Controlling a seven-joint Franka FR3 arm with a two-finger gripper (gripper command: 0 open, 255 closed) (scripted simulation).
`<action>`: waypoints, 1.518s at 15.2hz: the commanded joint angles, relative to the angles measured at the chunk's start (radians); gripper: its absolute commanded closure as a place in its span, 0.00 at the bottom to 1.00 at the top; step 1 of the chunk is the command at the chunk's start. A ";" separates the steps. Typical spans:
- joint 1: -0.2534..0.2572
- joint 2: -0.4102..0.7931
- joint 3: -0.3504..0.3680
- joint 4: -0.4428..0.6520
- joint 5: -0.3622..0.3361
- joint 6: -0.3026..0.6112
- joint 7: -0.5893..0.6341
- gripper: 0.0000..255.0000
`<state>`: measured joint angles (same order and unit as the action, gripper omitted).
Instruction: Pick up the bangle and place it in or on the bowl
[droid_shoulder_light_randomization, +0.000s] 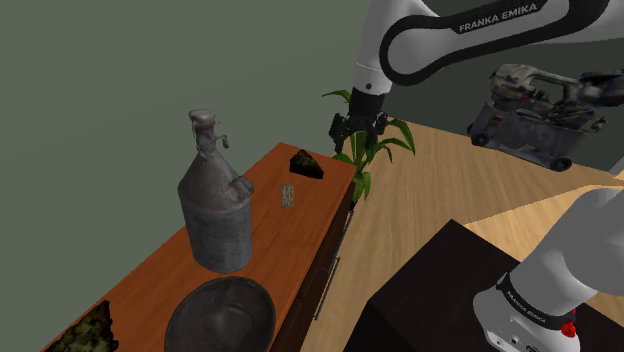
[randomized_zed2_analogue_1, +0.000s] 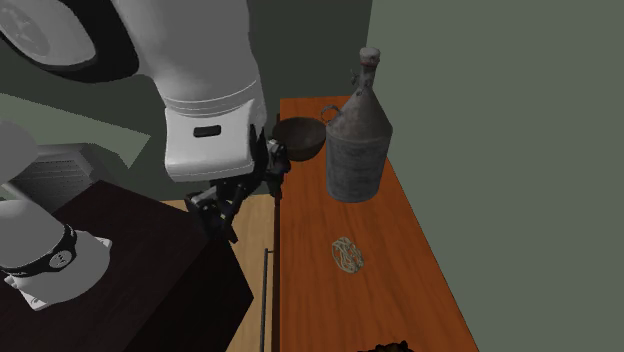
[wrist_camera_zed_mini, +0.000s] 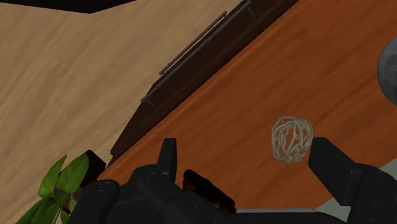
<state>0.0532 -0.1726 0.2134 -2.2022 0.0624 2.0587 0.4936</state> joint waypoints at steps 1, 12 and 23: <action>0.004 0.071 0.015 0.032 -0.012 0.039 0.037 0.00; 0.064 0.497 0.035 0.340 -0.125 0.147 0.232 0.00; 0.104 0.689 0.015 0.451 -0.170 0.224 0.287 0.00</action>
<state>0.1544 0.5054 0.2301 -1.7455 -0.1043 2.2664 0.7774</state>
